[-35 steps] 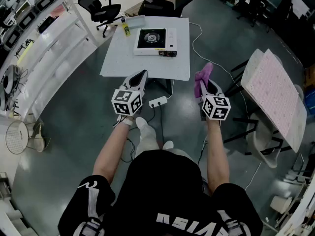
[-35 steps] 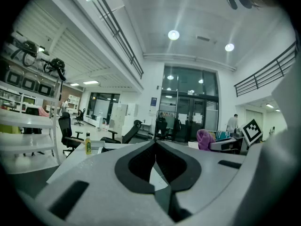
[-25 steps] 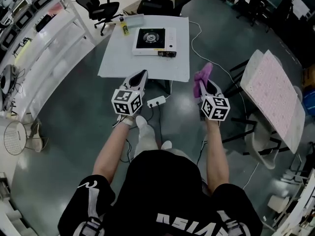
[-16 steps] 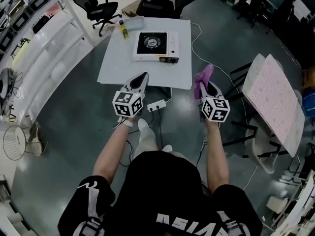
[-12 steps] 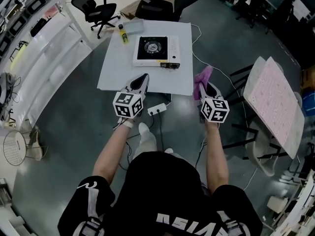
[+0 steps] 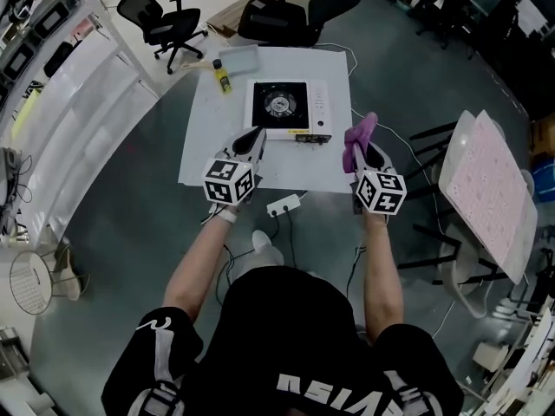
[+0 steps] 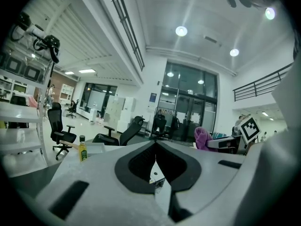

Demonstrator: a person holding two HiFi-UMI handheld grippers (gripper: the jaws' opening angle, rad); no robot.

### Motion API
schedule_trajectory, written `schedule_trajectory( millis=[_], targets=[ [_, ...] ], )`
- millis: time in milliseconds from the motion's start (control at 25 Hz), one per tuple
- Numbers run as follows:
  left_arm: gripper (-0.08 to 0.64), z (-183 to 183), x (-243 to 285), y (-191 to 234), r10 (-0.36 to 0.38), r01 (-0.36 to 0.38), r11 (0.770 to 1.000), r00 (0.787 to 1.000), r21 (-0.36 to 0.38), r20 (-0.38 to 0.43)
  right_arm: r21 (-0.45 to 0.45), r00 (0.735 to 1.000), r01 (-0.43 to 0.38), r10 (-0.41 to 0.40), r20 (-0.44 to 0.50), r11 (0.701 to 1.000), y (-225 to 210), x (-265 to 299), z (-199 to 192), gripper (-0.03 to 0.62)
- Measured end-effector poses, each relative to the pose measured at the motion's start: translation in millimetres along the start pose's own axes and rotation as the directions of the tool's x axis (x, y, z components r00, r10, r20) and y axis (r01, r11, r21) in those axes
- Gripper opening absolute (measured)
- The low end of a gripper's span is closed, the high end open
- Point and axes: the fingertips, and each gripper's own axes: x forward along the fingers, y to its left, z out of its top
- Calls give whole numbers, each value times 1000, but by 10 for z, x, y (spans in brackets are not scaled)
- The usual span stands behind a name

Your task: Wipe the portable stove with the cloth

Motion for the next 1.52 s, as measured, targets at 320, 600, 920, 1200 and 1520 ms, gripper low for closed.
schedule_trajectory(
  millis=[320, 600, 920, 1200, 1520],
  targets=[
    [9, -8, 119, 480, -20, 20, 1000, 999, -18, -25, 8, 999, 28, -28, -21, 1000, 166, 402, 15, 77],
    [9, -49, 200, 707, -36, 35, 999, 998, -30, -43, 14, 998, 47, -47, -39, 999, 221, 602, -46, 77],
    [9, -117, 549, 733, -61, 58, 998, 995, -33, -74, 15, 995, 63, -62, -75, 998, -32, 915, -112, 77],
    [9, -152, 987, 772, -62, 60, 998, 993, -28, -101, 13, 993, 43, -41, -113, 999, -336, 1427, -154, 77],
    [9, -165, 1659, 907, -27, 23, 999, 992, -35, -125, 11, 990, -6, 7, -144, 1000, -720, 2107, -72, 77]
  ],
)
